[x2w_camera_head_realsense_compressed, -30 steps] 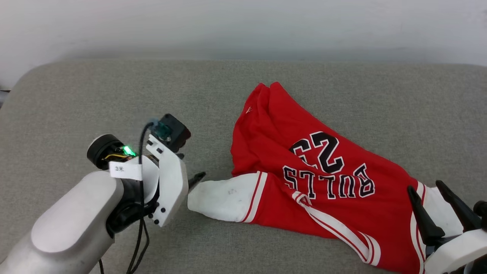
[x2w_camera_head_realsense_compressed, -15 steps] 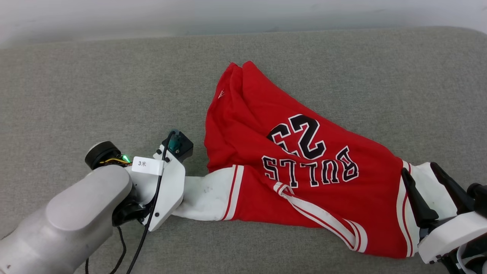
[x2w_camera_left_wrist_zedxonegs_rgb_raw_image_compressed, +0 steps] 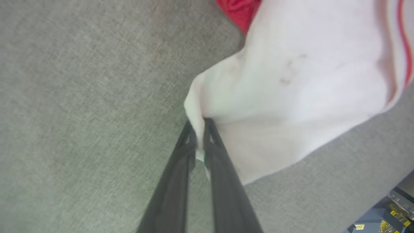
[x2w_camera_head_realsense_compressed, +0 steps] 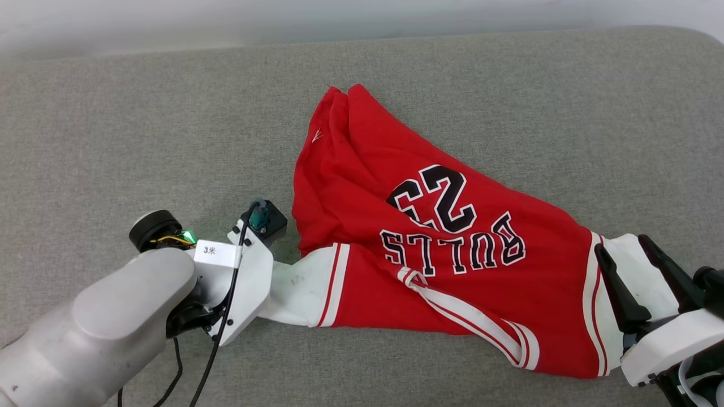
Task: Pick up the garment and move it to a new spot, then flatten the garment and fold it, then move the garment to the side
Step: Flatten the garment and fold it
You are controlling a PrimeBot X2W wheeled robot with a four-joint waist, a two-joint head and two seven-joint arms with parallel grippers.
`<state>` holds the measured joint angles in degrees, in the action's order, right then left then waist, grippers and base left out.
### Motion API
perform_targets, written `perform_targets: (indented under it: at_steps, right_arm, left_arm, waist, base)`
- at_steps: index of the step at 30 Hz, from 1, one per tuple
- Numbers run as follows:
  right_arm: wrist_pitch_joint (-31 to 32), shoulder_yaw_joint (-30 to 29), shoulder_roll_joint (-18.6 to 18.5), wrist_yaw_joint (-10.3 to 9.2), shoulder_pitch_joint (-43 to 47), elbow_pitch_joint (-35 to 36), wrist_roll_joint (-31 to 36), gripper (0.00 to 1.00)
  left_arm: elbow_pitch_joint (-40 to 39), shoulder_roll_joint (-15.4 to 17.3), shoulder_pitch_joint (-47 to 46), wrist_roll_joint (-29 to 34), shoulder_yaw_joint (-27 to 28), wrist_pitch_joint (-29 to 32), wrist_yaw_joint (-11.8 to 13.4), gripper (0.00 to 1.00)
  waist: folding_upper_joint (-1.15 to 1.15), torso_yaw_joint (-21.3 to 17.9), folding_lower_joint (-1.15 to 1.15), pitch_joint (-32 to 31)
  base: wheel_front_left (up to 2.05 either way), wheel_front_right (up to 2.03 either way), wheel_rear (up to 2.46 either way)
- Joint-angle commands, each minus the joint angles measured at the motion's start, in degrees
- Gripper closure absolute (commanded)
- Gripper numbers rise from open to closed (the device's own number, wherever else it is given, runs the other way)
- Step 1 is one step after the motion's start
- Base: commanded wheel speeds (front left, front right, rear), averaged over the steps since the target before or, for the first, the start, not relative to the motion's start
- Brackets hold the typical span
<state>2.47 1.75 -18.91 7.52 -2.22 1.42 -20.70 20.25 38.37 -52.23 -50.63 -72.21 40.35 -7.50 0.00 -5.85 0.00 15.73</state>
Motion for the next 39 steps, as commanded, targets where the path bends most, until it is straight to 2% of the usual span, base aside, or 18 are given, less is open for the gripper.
perform_targets:
  at_steps: [1,13,20,27,31,33,34,39]
  right_arm:
    - [-0.37,0.14,0.14,-0.06,-0.44,-0.05,0.36,0.0]
    - [-1.01,-1.37,1.46,-0.06,2.43,-0.78,0.45,0.0]
    - [-1.55,-2.08,2.16,-0.06,3.94,-0.94,0.52,0.0]
    - [-2.37,-2.21,3.0,-0.06,5.48,-1.68,0.36,0.0]
    - [-2.71,-2.38,3.28,-0.06,6.02,-1.97,0.41,0.0]
    - [-2.76,-2.35,3.23,-0.06,6.01,-1.99,0.36,0.0]
    - [-2.78,-2.43,3.14,-0.06,6.13,-2.12,0.22,0.0]
    - [-2.47,-2.79,2.53,-0.06,6.87,-2.14,-0.16,0.0]
  left_arm:
    - [1.48,-0.44,0.77,1.13,-1.62,-1.86,0.2,1.0]
    - [6.1,1.21,-8.66,5.1,0.31,-21.95,0.19,1.0]
    - [6.83,2.56,-9.93,9.0,1.9,-31.35,2.28,1.0]
    - [3.41,6.04,-0.43,10.79,0.67,-37.65,5.25,1.0]
    - [2.54,6.49,7.64,9.5,0.07,-40.51,6.79,1.0]
    - [3.11,5.99,11.41,9.93,-0.3,-41.77,7.1,1.0]
    - [4.81,4.13,16.89,9.07,-0.61,-43.99,7.25,1.0]
    - [11.03,1.16,24.15,7.13,-1.03,-47.02,6.43,1.0]
  waist:
    - [0.0,0.1,0.0,-0.26]
    - [0.0,2.62,0.0,-4.94]
    - [0.0,5.21,0.0,-6.97]
    - [0.0,7.52,0.0,-8.41]
    - [0.0,8.62,0.0,-8.93]
    - [0.0,8.97,0.0,-9.02]
    - [0.0,9.4,0.0,-9.14]
    - [0.0,9.88,0.0,-9.52]
  base:
    - [0.0,0.0,0.0]
    - [0.0,0.0,0.0]
    - [0.0,0.0,0.0]
    - [0.0,0.0,0.0]
    - [0.0,0.0,0.0]
    - [0.0,0.0,0.0]
    - [0.0,0.0,0.0]
    - [0.0,0.0,0.0]
